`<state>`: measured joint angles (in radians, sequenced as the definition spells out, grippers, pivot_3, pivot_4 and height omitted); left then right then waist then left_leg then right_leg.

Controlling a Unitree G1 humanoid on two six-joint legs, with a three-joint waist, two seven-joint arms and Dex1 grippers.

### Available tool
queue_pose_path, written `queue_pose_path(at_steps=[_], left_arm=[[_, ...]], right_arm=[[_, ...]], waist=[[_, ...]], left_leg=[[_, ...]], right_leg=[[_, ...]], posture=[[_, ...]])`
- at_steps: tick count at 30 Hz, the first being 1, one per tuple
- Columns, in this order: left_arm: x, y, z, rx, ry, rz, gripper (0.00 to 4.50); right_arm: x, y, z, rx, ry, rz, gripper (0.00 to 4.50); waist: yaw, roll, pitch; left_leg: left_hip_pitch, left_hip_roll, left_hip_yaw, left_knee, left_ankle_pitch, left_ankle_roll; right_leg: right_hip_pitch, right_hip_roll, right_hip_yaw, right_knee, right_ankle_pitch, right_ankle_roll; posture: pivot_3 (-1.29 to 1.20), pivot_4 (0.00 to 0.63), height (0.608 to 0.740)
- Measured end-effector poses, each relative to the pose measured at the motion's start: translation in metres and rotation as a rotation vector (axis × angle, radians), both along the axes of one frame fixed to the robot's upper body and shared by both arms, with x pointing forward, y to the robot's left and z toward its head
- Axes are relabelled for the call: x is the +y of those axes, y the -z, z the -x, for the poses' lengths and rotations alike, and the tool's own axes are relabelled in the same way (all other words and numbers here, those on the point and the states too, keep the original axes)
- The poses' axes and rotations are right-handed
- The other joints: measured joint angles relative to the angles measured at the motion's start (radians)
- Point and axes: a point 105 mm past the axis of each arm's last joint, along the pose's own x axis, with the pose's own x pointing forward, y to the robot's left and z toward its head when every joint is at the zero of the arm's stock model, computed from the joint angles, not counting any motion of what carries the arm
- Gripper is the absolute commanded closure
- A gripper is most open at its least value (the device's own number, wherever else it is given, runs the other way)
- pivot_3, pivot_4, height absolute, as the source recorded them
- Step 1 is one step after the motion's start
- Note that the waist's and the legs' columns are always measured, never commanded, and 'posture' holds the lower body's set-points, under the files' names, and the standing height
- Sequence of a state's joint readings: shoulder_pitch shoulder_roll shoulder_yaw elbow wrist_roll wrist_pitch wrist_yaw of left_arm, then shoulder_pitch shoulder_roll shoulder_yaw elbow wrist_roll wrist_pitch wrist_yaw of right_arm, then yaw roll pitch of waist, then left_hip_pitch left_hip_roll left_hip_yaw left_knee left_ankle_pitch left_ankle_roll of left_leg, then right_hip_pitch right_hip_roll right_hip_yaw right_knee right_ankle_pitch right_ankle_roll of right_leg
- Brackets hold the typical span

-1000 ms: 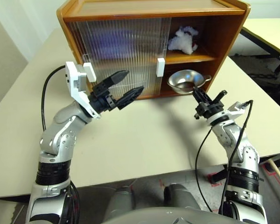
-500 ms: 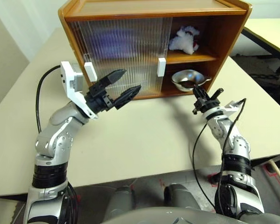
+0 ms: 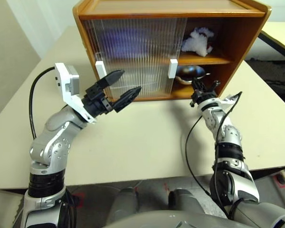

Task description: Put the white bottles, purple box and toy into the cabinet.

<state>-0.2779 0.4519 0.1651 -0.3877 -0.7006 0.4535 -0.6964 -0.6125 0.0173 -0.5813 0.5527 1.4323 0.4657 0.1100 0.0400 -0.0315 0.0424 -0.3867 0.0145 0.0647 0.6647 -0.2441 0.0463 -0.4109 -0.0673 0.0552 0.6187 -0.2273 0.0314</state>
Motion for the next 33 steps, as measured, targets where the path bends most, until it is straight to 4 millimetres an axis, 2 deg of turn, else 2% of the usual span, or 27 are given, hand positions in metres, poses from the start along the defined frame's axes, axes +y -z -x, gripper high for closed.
queue_pose_path(at_steps=[4, 11, 18, 24, 27, 29, 33], left_arm=[[0.002, 0.003, 0.000, 0.015, -0.012, 0.001, 0.00], [0.001, -0.002, 0.003, -0.003, -0.010, -0.007, 0.00], [0.003, -0.002, 0.002, 0.002, -0.021, -0.009, 0.00], [0.003, -0.002, 0.002, 0.002, -0.021, -0.012, 0.00], [0.002, -0.003, 0.002, 0.000, -0.020, -0.012, 0.00], [0.002, -0.003, 0.002, -0.002, -0.019, -0.012, 0.00], [0.000, -0.008, 0.001, -0.018, -0.013, -0.011, 0.00]], right_arm=[[-0.006, 0.005, -0.004, 0.018, 0.026, 0.013, 4.45], [-0.001, 0.005, -0.014, 0.031, 0.035, 0.024, 4.45], [0.002, 0.015, -0.015, 0.066, 0.056, 0.053, 4.45], [0.004, 0.015, -0.019, 0.080, 0.068, 0.079, 4.45], [0.001, 0.021, -0.022, 0.116, 0.090, 0.133, 3.71], [-0.002, 0.024, -0.023, 0.138, 0.112, 0.166, 3.07], [-0.010, 0.029, -0.022, 0.161, 0.151, 0.192, 1.53]], waist=[[0.007, 0.000, 0.000], [0.010, 0.000, 0.000], [0.017, 0.000, 0.000], [0.026, 0.000, 0.000], [0.028, 0.000, 0.000], [0.029, 0.000, 0.000], [0.029, 0.000, 0.000]], left_leg=[[0.000, 0.000, 0.000, 0.000, 0.000, 0.000], [0.000, 0.000, 0.000, 0.000, 0.000, 0.000], [0.000, 0.000, 0.000, 0.000, 0.000, -0.001], [0.000, 0.000, 0.000, 0.000, -0.002, -0.003], [0.000, 0.000, 0.000, 0.000, -0.002, -0.004], [0.000, 0.000, 0.000, 0.000, -0.002, -0.004], [0.000, 0.000, 0.000, 0.000, -0.002, -0.004]], right_leg=[[0.000, 0.000, 0.000, 0.000, 0.000, 0.000], [0.000, 0.000, 0.000, 0.000, 0.000, -0.001], [0.000, 0.000, -0.001, 0.000, 0.000, -0.001], [-0.001, 0.000, -0.001, 0.000, 0.001, -0.001], [-0.001, 0.000, -0.001, 0.000, 0.001, -0.001], [-0.001, 0.000, -0.001, 0.000, 0.001, -0.001], [-0.001, 0.000, -0.001, 0.000, 0.000, -0.001]], posture=[[0.23, 0.000, 0.740], [0.24, 0.000, 0.740], [0.24, 0.000, 0.740], [0.23, 0.000, 0.740], [0.22, 0.000, 0.740], [0.22, 0.000, 0.740], [0.21, 0.000, 0.740]])
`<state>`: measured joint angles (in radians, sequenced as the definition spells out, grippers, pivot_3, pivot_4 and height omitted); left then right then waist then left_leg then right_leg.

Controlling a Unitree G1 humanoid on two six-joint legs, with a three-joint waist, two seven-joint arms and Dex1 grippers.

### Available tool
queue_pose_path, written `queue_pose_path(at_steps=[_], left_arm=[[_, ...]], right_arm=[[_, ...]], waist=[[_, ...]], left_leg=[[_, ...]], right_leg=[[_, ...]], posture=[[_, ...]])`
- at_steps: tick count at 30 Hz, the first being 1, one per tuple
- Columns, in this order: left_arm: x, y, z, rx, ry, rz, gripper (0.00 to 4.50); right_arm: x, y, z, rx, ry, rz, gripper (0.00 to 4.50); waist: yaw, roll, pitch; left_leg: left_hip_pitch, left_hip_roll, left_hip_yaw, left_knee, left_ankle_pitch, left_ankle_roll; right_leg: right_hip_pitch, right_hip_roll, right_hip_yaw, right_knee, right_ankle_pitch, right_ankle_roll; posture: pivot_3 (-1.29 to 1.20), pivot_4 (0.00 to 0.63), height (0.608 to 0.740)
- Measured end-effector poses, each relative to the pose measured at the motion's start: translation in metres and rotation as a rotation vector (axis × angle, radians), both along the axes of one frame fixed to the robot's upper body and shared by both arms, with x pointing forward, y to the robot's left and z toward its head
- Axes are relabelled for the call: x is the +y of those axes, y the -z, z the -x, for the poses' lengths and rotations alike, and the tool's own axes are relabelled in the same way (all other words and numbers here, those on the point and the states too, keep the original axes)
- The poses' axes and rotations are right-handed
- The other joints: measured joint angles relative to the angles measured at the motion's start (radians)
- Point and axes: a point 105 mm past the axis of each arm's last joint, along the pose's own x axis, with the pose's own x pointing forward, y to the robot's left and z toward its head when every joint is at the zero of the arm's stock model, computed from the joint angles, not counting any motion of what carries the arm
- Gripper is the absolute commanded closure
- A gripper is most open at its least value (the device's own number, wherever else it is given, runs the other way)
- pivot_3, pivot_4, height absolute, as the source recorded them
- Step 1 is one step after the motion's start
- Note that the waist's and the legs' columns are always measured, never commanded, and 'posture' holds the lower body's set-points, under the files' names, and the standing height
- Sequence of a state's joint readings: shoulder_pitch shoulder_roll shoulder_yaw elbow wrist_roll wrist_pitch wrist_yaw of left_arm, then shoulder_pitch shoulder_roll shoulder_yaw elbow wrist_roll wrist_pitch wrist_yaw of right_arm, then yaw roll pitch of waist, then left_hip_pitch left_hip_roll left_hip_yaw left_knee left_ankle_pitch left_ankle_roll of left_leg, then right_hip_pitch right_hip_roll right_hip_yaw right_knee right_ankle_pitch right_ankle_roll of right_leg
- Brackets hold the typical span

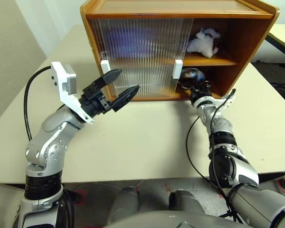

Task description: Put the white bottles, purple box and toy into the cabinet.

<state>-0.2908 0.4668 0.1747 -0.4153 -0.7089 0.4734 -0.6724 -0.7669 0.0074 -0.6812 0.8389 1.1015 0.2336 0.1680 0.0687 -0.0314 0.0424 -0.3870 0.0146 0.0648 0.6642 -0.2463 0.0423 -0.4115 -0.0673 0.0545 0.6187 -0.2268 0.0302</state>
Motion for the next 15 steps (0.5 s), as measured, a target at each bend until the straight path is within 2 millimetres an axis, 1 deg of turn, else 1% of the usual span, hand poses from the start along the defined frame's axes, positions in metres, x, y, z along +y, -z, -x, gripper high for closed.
queue_pose_path(at_steps=[2, 4, 6, 8, 13, 15], left_arm=[[-0.001, -0.001, 0.000, -0.004, 0.003, 0.002, 0.00], [-0.001, -0.001, 0.000, -0.003, 0.004, 0.003, 0.00], [-0.003, 0.000, 0.000, -0.001, 0.009, 0.007, 0.00], [-0.005, 0.000, 0.000, 0.002, 0.016, 0.014, 0.00], [-0.011, 0.005, -0.001, 0.015, 0.043, 0.030, 0.00], [-0.011, 0.008, -0.004, 0.026, 0.043, 0.044, 0.00]], right_arm=[[-0.005, 0.002, 0.000, 0.009, 0.005, 0.013, 0.71], [-0.013, 0.002, 0.001, 0.007, 0.017, 0.020, 0.03], [-0.021, 0.000, 0.000, -0.002, 0.031, 0.031, 0.03], [-0.030, 0.001, 0.002, 0.004, 0.046, 0.034, 0.03], [-0.044, 0.000, 0.004, 0.007, 0.035, 0.049, 0.03], [-0.045, -0.002, 0.007, -0.005, 0.014, 0.066, 0.03]], waist=[[0.000, 0.000, 0.000], [0.000, 0.000, 0.000], [0.000, 0.000, 0.000], [0.000, 0.000, 0.000], [-0.008, 0.000, 0.000], [-0.012, 0.000, 0.000]], left_leg=[[0.000, 0.000, 0.000, 0.000, 0.000, 0.000], [0.000, 0.000, 0.000, 0.000, 0.001, 0.002], [0.000, 0.000, 0.000, 0.000, 0.002, 0.003], [0.000, 0.000, 0.000, 0.000, 0.002, 0.003], [0.000, 0.000, 0.001, 0.000, 0.002, 0.003], [0.000, 0.000, 0.000, 0.000, 0.002, 0.004]], right_leg=[[0.000, 0.000, 0.000, 0.000, 0.000, 0.000], [0.000, 0.000, 0.000, 0.000, 0.000, 0.000], [0.000, 0.000, 0.000, 0.000, 0.000, 0.000], [0.000, 0.000, 0.000, 0.000, 0.000, 0.000], [0.000, 0.000, 0.001, 0.000, 0.000, 0.000], [0.000, 0.000, 0.001, -0.001, 0.000, -0.001]], posture=[[0.21, 0.000, 0.740], [0.20, 0.000, 0.740], [0.19, 0.000, 0.740], [0.18, 0.000, 0.740], [0.15, 0.000, 0.740], [0.14, 0.000, 0.740]])
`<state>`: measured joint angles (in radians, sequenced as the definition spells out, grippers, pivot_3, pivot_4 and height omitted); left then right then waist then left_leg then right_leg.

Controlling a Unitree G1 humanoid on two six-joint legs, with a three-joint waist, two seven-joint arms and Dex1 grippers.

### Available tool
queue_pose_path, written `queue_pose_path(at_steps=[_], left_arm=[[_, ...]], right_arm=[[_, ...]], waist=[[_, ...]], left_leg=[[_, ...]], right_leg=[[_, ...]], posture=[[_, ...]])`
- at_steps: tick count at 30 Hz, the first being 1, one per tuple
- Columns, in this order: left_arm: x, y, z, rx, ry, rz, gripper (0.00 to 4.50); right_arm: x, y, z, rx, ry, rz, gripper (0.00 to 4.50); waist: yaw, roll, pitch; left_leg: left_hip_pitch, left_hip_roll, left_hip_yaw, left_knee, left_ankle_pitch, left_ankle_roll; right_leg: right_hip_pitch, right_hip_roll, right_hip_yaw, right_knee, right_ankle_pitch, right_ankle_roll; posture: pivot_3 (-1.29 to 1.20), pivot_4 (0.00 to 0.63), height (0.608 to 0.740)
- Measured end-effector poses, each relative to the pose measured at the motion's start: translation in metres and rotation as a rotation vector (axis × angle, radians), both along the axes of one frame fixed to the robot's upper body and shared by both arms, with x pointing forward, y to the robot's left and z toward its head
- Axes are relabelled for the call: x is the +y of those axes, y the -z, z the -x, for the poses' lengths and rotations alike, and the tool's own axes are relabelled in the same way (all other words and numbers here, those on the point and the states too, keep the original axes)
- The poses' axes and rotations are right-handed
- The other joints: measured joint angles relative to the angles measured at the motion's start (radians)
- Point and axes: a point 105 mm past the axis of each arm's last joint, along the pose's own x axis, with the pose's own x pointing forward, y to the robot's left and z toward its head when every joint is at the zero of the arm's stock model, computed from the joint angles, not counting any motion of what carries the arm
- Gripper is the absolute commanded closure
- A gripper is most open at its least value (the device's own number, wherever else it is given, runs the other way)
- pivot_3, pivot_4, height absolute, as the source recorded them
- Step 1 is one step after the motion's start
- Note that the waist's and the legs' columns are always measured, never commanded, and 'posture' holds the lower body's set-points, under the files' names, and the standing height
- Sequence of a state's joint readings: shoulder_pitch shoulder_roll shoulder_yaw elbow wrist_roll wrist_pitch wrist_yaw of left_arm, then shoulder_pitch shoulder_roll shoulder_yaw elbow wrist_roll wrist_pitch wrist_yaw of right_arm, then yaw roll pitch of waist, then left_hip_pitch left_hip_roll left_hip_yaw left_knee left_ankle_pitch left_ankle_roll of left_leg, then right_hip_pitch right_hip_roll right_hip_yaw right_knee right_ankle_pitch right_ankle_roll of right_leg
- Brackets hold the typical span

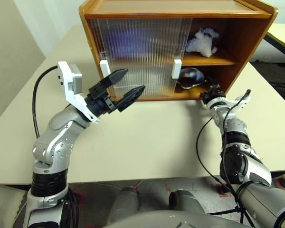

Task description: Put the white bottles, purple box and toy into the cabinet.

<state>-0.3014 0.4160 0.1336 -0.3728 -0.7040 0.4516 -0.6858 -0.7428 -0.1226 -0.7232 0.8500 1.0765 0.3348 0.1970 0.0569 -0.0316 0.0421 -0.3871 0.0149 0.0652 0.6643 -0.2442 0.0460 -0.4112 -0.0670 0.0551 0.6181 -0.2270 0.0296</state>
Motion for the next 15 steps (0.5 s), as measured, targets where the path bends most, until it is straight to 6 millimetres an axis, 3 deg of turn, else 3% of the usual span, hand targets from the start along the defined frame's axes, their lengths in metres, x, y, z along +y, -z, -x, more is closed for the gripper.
queue_pose_path(at_steps=[5, 8, 11, 15], left_arm=[[-0.006, 0.001, -0.001, -0.007, 0.031, 0.014, 0.00], [-0.008, 0.002, -0.004, -0.007, 0.044, 0.015, 0.00], [-0.008, 0.002, -0.007, -0.013, 0.053, 0.013, 0.00], [-0.009, 0.004, -0.010, -0.014, 0.064, 0.016, 0.00]], right_arm=[[0.007, -0.011, 0.024, -0.090, -0.099, 0.125, 0.03], [0.021, -0.021, 0.064, -0.189, -0.232, 0.316, 0.03], [0.040, -0.037, 0.084, -0.275, -0.347, 0.499, 0.63], [0.047, -0.048, 0.092, -0.378, -0.434, 0.887, 2.15]], waist=[[-0.015, 0.001, 0.000], [-0.018, 0.002, -0.001], [-0.041, 0.003, -0.001], [-0.063, 0.002, -0.001]], left_leg=[[-0.001, 0.000, -0.001, 0.000, 0.000, 0.000], [-0.002, 0.000, -0.002, -0.001, -0.001, 0.000], [-0.001, 0.000, 0.000, 0.000, -0.001, -0.001], [0.002, -0.001, 0.001, 0.002, -0.003, -0.005]], right_leg=[[0.000, 0.000, 0.000, 0.000, -0.001, 0.001], [-0.001, -0.001, -0.001, 0.000, -0.002, 0.002], [-0.001, -0.001, 0.000, 0.000, -0.003, 0.005], [0.002, 0.000, 0.000, 0.000, -0.004, 0.004]], posture=[[0.10, 0.000, 0.740], [0.09, 0.000, 0.740], [0.07, 0.000, 0.740], [0.07, 0.000, 0.740]])
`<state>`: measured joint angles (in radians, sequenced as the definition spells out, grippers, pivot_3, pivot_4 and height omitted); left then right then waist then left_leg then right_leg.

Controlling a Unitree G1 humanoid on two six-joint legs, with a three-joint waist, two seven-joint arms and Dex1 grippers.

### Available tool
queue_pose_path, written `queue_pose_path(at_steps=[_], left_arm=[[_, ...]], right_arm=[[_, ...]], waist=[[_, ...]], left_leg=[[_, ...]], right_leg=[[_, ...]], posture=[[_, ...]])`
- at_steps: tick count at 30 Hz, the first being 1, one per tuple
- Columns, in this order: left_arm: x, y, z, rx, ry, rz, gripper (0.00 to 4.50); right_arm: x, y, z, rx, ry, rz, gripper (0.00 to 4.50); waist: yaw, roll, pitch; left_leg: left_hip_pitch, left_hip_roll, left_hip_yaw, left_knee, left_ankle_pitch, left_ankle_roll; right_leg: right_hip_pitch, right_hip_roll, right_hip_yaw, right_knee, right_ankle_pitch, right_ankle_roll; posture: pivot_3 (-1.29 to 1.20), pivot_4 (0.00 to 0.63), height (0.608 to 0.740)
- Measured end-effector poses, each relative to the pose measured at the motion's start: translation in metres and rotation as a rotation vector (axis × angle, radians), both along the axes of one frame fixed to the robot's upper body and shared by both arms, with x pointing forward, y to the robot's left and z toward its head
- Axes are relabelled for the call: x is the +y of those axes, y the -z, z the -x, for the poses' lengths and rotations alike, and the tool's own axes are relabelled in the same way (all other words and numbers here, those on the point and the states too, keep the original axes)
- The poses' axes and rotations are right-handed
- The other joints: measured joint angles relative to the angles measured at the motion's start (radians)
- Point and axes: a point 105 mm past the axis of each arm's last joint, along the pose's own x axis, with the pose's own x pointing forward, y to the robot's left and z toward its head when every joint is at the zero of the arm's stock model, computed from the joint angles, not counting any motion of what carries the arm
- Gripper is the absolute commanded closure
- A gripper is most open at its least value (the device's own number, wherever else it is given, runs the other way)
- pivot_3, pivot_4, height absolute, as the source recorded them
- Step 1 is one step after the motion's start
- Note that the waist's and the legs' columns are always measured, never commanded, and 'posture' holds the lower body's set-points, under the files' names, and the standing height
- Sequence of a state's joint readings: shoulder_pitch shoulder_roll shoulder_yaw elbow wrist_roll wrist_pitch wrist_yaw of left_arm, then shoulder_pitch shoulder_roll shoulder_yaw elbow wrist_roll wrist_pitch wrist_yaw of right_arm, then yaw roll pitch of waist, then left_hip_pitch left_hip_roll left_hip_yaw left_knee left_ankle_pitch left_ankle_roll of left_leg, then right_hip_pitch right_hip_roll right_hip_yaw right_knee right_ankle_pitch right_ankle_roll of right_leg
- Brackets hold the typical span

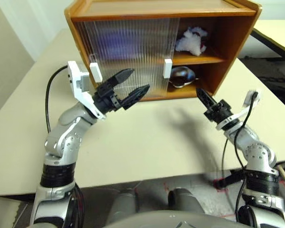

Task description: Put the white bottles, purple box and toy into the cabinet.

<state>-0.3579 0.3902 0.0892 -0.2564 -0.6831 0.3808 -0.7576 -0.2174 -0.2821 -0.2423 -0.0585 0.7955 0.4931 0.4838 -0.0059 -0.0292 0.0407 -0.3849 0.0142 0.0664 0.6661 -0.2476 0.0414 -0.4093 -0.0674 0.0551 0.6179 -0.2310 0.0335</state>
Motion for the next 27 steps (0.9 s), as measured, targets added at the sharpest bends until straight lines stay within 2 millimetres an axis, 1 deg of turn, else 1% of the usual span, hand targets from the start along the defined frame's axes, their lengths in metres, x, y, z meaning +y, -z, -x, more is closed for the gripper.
queue_pose_path(at_steps=[1, 3, 6, 8, 10, 12, 14, 16, 20, 22, 25, 27], left_arm=[[0.000, 0.000, 0.000, -0.001, -0.001, -0.001, 0.00], [0.000, 0.000, 0.001, -0.007, 0.005, -0.002, 0.00], [-0.001, -0.001, 0.001, -0.013, 0.009, 0.000, 0.00], [-0.001, -0.001, 0.001, -0.015, 0.007, -0.001, 0.00], [-0.002, -0.001, 0.001, -0.015, 0.007, 0.006, 0.00], [-0.002, 0.000, 0.001, -0.014, 0.004, 0.008, 0.00], [-0.001, 0.001, 0.001, -0.010, -0.004, 0.008, 0.00], [0.000, 0.003, 0.000, -0.002, -0.015, 0.009, 0.00], [0.001, 0.003, 0.000, 0.000, -0.025, 0.016, 0.00], [0.001, 0.003, 0.000, -0.001, -0.027, 0.017, 0.00], [0.002, 0.002, -0.001, -0.002, -0.037, 0.019, 0.00], [0.002, 0.002, -0.001, -0.004, -0.038, 0.020, 0.00]], right_arm=[[0.004, 0.004, 0.002, -0.021, -0.022, 0.093, 2.46], [0.016, 0.012, 0.006, -0.082, -0.069, 0.267, 3.26], [0.039, 0.015, 0.006, -0.178, -0.114, 0.424, 4.38], [0.052, 0.009, 0.001, -0.233, -0.113, 0.477, 4.45], [0.074, -0.003, -0.005, -0.303, -0.115, 0.503, 4.45], [0.089, -0.012, -0.008, -0.348, -0.110, 0.537, 4.45], [0.098, -0.019, -0.013, -0.376, -0.084, 0.574, 4.45], [0.107, -0.025, -0.015, -0.399, -0.084, 0.575, 4.45], [0.132, -0.042, -0.023, -0.435, -0.075, 0.564, 4.45], [0.134, -0.044, -0.029, -0.433, -0.039, 0.580, 4.45], [0.134, -0.038, -0.039, -0.405, 0.003, 0.605, 4.45], [0.135, -0.038, -0.044, -0.395, 0.034, 0.611, 4.45]], waist=[[-0.004, 0.000, 0.000], [-0.009, 0.000, 0.000], [-0.010, 0.000, 0.000], [-0.009, -0.001, 0.000], [-0.006, -0.001, 0.000], [-0.002, -0.001, 0.000], [0.002, -0.002, 0.000], [0.007, -0.002, -0.001], [0.013, -0.003, -0.001], [0.019, -0.003, -0.001], [0.024, -0.003, -0.001], [0.023, -0.003, -0.001]], left_leg=[[0.000, 0.000, 0.000, 0.000, 0.000, 0.000], [0.001, 0.000, 0.000, 0.000, 0.000, 0.000], [0.002, 0.000, 0.000, 0.000, 0.001, 0.001], [0.002, 0.000, 0.000, 0.000, 0.002, 0.003], [0.002, 0.000, -0.001, 0.000, 0.002, 0.003], [0.002, 0.000, -0.001, 0.000, 0.002, 0.003], [0.001, 0.000, -0.001, 0.000, 0.002, 0.003], [0.000, -0.001, -0.001, 0.000, 0.002, 0.003], [-0.001, 0.000, -0.001, 0.000, 0.002, 0.002], [-0.001, 0.000, -0.002, 0.000, 0.000, 0.000], [-0.001, 0.000, -0.001, 0.000, 0.000, 0.000], [-0.001, -0.001, -0.001, 0.000, 0.000, 0.000]], right_leg=[[0.000, 0.000, 0.000, 0.000, -0.001, -0.001], [0.000, 0.001, 0.001, 0.001, -0.001, -0.002], [0.000, 0.002, 0.002, 0.002, 0.001, 0.000], [0.000, 0.002, 0.002, 0.002, 0.001, 0.001], [0.000, 0.002, 0.002, 0.002, 0.001, 0.001], [0.000, 0.002, 0.002, 0.002, 0.001, 0.000], [0.000, 0.001, 0.001, 0.002, 0.001, 0.000], [-0.001, 0.000, 0.001, 0.002, 0.001, -0.001], [-0.002, 0.001, 0.001, 0.003, 0.002, -0.003], [-0.002, 0.001, 0.001, 0.003, 0.002, -0.003], [-0.002, 0.000, 0.001, 0.003, 0.003, -0.003], [-0.002, 0.000, 0.001, 0.003, 0.003, -0.003]], posture=[[0.07, 0.000, 0.740], [0.07, 0.000, 0.740], [0.08, 0.000, 0.740], [0.09, 0.000, 0.740], [0.09, 0.000, 0.740], [0.10, 0.000, 0.740], [0.10, 0.000, 0.740], [0.11, 0.000, 0.740], [0.12, 0.000, 0.740], [0.13, 0.000, 0.740], [0.13, 0.000, 0.740], [0.13, 0.000, 0.740]])
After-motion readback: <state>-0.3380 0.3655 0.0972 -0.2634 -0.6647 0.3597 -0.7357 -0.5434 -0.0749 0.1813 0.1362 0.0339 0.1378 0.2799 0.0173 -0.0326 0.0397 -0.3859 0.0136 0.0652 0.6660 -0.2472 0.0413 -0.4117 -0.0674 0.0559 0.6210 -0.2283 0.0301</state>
